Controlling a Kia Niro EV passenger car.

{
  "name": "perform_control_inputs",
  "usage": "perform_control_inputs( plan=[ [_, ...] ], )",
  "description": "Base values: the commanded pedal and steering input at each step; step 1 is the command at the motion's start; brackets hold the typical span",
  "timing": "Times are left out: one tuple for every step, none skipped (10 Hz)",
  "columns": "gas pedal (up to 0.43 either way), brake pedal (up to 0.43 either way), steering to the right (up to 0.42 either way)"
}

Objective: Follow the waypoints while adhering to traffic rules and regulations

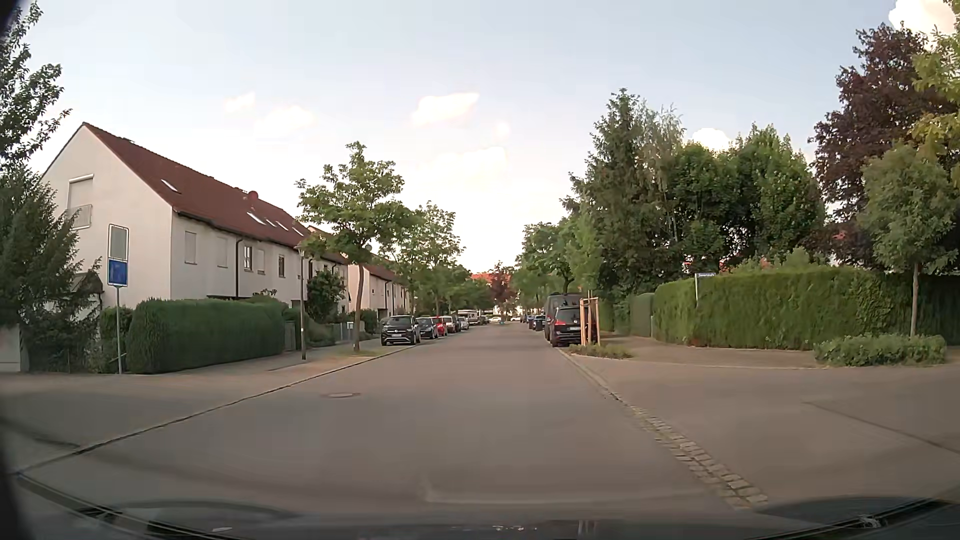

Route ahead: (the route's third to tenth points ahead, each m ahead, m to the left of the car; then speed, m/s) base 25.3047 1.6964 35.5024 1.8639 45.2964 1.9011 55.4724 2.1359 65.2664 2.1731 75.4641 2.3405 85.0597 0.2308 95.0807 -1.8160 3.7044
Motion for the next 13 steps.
perform_control_inputs(
  plan=[
    [0.0, 0.098, 0.0],
    [0.0, 0.091, 0.005],
    [0.0, 0.085, 0.007],
    [0.0, 0.085, 0.006],
    [0.0, 0.073, 0.005],
    [0.0, 0.012, 0.005],
    [0.0, 0.018, 0.004],
    [0.0, 0.018, 0.005],
    [0.0, 0.012, 0.004],
    [0.0, 0.018, 0.004],
    [0.0, 0.018, 0.004],
    [0.0, 0.018, 0.005],
    [0.059, 0.018, 0.004]
  ],
)
